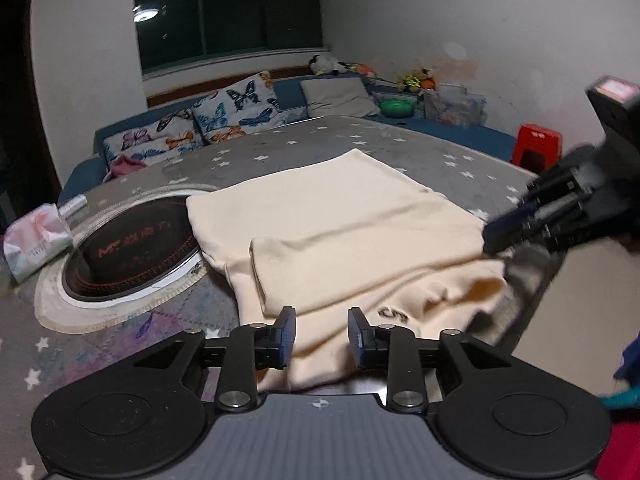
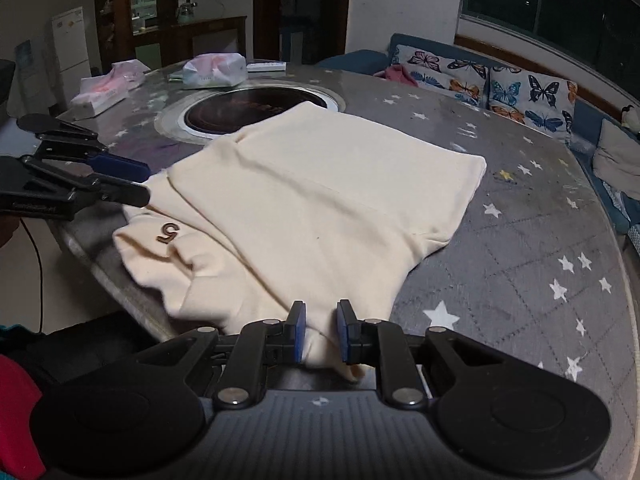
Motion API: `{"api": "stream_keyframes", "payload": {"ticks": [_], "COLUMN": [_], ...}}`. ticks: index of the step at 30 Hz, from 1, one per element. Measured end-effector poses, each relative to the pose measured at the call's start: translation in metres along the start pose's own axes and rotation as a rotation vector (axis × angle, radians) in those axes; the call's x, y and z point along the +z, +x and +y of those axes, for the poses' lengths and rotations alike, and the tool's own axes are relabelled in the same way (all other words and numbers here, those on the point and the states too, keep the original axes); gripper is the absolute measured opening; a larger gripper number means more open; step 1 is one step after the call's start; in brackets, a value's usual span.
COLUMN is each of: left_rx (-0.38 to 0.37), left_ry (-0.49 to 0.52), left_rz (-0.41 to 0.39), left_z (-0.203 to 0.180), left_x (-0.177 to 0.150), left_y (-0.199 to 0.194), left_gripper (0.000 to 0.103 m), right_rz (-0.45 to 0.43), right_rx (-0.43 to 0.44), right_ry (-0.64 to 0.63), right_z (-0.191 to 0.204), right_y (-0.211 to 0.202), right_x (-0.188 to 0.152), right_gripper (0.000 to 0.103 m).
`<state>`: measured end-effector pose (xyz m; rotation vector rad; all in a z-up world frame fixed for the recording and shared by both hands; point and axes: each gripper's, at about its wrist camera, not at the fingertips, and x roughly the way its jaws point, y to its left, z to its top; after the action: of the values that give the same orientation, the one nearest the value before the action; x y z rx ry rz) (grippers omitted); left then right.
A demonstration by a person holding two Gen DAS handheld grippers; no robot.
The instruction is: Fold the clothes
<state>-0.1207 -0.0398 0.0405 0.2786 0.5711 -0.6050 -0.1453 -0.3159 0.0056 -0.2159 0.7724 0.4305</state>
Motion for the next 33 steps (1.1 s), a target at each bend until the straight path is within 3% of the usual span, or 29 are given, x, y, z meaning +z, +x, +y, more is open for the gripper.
{"api": "stream_keyframes", "payload": {"ticks": [7, 14, 20, 33], "left_rx": [0.0, -0.002, -0.017, -0.044], "left_ry": [0.066, 0.139, 0.177, 0.264], "left_rz": [0.013, 0.001, -0.001, -0.017], "left_z": [-0.006, -0.018, -0.023, -0.032], "left_x": [-0.013, -0.018, -0.019, -0.021], "left_y": [-0.013, -0.008, -0.001, 0.012], "left_gripper": [0.036, 0.038, 0.038, 0.038], "right_rz": [0.002, -0.042, -0.058, -0.032], "right_rx": [-0.009, -0.05, -0.068, -0.077], "right_ry": [0.023, 0.006, 0.065, 0.045], "right_z": [-0.002, -0.003, -0.02, -0.028], "right_y": [0.003, -0.006, 0.02, 0.04], "right_x": [-0.009, 0.003, 0.016, 0.031], "right_gripper": [0.016, 0.017, 0.017, 0.021]}}
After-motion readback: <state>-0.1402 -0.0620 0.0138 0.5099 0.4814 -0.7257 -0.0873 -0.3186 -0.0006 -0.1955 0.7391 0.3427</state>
